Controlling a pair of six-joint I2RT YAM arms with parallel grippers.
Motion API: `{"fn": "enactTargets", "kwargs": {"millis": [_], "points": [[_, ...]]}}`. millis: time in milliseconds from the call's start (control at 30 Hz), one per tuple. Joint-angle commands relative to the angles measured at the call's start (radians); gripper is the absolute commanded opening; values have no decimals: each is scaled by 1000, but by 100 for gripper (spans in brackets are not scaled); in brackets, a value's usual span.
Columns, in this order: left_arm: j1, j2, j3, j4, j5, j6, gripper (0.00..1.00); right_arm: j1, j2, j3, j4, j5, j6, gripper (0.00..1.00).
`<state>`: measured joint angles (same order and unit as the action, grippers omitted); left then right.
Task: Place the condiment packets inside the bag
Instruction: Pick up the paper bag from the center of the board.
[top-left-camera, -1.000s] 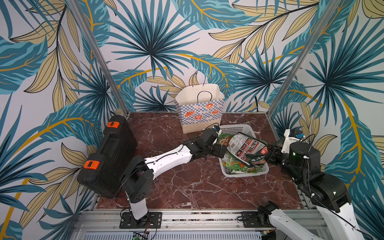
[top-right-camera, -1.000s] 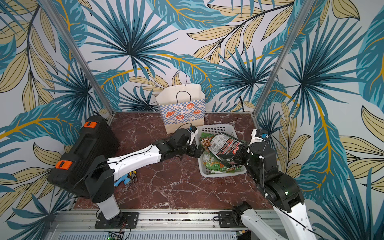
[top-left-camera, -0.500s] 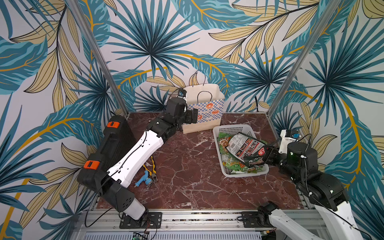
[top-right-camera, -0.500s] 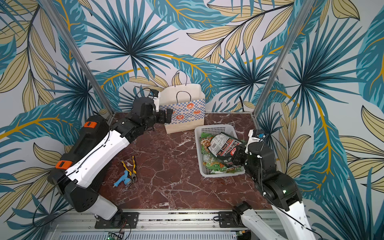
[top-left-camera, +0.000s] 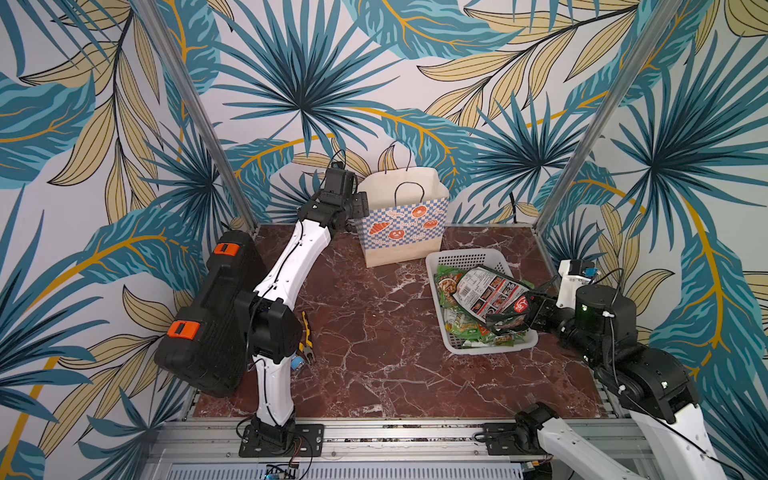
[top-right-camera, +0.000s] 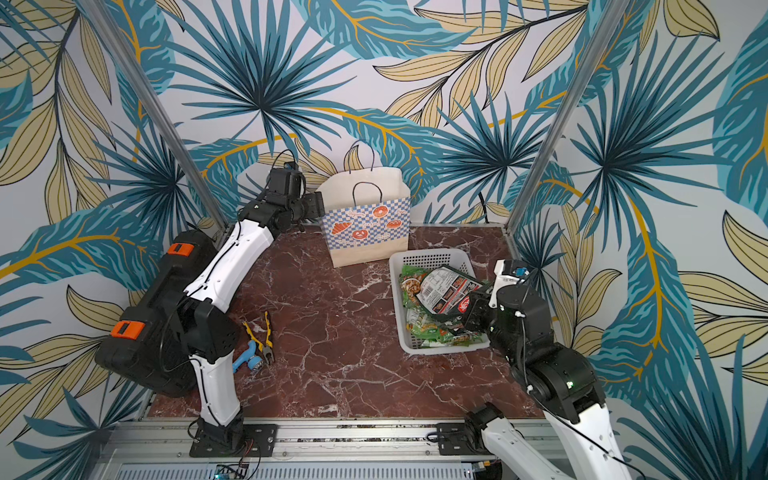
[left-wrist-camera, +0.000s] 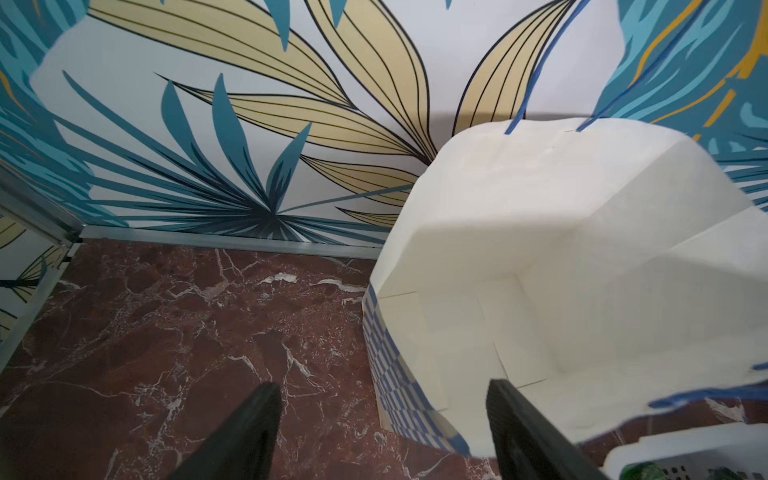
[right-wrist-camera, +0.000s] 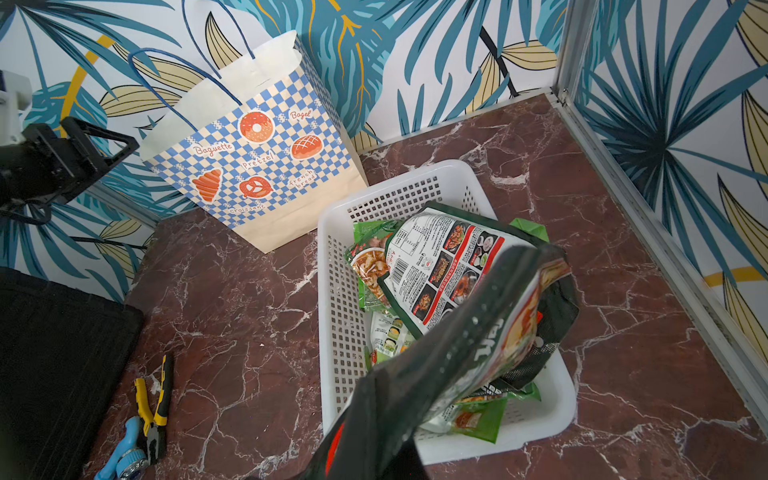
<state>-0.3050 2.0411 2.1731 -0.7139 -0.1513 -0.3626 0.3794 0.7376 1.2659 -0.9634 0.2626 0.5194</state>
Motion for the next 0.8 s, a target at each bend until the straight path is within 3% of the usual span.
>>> {"fn": "enactTargets", "kwargs": {"millis": [0,133,467,567,767], "points": [[6,50,113,-80,94,-39,77,-2,-18,1,58,4,-13,0],[4,68,133,-106,130,-44,64,-2,-18,7,58,-1,-15,0],[10,-42,121,-200,117,15,8,-2,30,75,64,-70,-39,0],[16,-98,107,-249,106,52,0,-2,59,114,78,-132,-45,0],[51,-274,-45,-303,136,118,0,-1,125,233,78,-217,-66,0]]}}
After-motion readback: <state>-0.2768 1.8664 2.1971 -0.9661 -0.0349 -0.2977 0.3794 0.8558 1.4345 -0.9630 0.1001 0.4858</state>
